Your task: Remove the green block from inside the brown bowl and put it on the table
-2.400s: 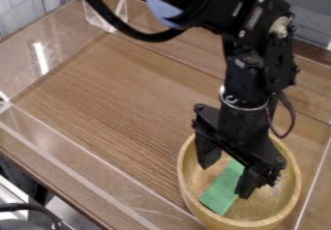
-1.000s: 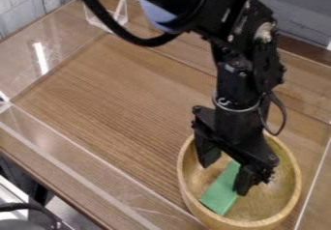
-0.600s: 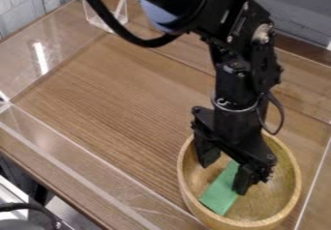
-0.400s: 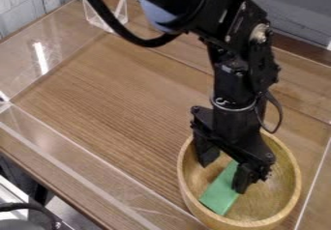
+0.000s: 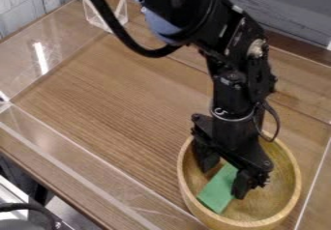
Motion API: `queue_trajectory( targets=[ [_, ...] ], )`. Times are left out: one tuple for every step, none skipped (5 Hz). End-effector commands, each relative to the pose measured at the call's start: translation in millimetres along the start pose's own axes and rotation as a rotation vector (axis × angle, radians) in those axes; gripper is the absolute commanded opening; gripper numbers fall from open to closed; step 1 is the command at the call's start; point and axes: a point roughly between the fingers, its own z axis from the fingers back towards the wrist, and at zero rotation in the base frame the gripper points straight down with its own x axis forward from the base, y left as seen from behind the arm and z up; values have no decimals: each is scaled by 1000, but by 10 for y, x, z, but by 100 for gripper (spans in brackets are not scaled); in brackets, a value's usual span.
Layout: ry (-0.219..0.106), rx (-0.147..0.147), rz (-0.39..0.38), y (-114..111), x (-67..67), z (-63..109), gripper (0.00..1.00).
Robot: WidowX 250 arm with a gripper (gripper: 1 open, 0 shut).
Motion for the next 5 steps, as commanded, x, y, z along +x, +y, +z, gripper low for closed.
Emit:
queue_trajectory(
  targets=[
    [-23,2,-2,37,35,-24,100],
    [-24,2,3,48,34,-69,0],
    [-12,-2,8,39,16,-35,0],
    [-3,-6,14,33,-1,-7,0],
    [6,-9,19,26,-20,19,0]
  ],
)
